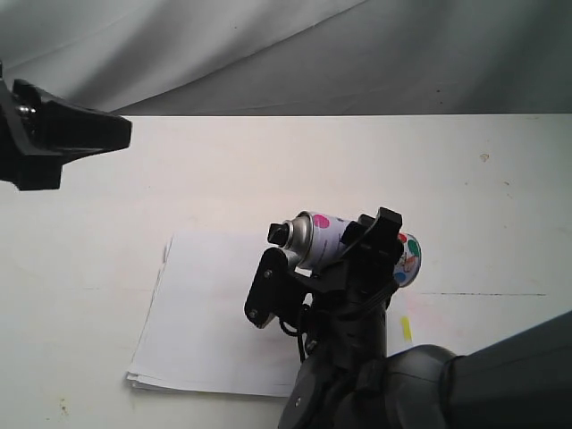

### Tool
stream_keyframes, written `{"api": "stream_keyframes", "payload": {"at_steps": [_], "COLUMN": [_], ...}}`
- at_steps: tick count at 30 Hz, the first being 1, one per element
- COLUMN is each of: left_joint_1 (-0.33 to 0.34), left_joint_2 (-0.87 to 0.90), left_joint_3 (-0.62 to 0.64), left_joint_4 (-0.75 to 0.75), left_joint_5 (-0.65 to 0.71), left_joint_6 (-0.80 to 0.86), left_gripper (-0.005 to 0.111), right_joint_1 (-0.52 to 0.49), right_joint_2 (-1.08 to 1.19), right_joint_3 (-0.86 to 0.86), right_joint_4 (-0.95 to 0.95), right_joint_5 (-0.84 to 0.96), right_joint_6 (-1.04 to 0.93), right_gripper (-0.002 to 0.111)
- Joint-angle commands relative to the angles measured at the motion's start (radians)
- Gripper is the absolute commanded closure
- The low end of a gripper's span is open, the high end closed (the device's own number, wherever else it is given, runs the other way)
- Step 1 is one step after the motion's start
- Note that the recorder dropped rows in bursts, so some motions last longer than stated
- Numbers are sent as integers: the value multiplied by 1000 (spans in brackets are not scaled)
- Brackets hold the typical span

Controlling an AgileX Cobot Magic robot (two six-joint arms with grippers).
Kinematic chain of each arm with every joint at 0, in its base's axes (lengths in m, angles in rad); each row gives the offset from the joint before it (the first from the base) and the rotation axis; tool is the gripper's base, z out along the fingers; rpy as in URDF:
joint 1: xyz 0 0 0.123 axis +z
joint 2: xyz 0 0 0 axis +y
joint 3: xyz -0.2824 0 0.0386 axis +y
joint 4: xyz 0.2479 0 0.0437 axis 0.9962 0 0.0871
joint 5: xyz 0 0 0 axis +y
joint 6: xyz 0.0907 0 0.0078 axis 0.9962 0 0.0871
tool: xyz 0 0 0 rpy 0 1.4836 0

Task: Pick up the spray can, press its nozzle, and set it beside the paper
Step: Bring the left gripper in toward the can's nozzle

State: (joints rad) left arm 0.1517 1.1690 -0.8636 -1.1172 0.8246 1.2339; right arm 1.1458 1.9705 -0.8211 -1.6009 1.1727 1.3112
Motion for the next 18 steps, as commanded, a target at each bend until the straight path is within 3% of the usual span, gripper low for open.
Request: {"api": "stream_keyframes", "payload": {"at_steps": [1, 4, 13, 18], "left_joint_1": [105, 144, 145, 136], "left_joint_2": [129, 212, 437, 530], "left_joint_3": [-12, 23, 104, 104], "left_joint_4": [-216, -299, -394, -409], "left_joint_5": [303, 396, 396, 396], "left_joint_6": [351, 468, 688, 713], "left_gripper": [107, 107, 107, 107], "right_joint_1": [3, 3, 3, 3], "right_joint_2": [-10, -10, -10, -10], "right_joint_3": [-6, -6, -6, -6], "right_joint_4": [-38, -38, -44, -44], "right_joint_5": [48, 48, 48, 48], "right_joint_6": [-6, -6, -6, -6], "right_gripper": [108, 108, 108, 108]}}
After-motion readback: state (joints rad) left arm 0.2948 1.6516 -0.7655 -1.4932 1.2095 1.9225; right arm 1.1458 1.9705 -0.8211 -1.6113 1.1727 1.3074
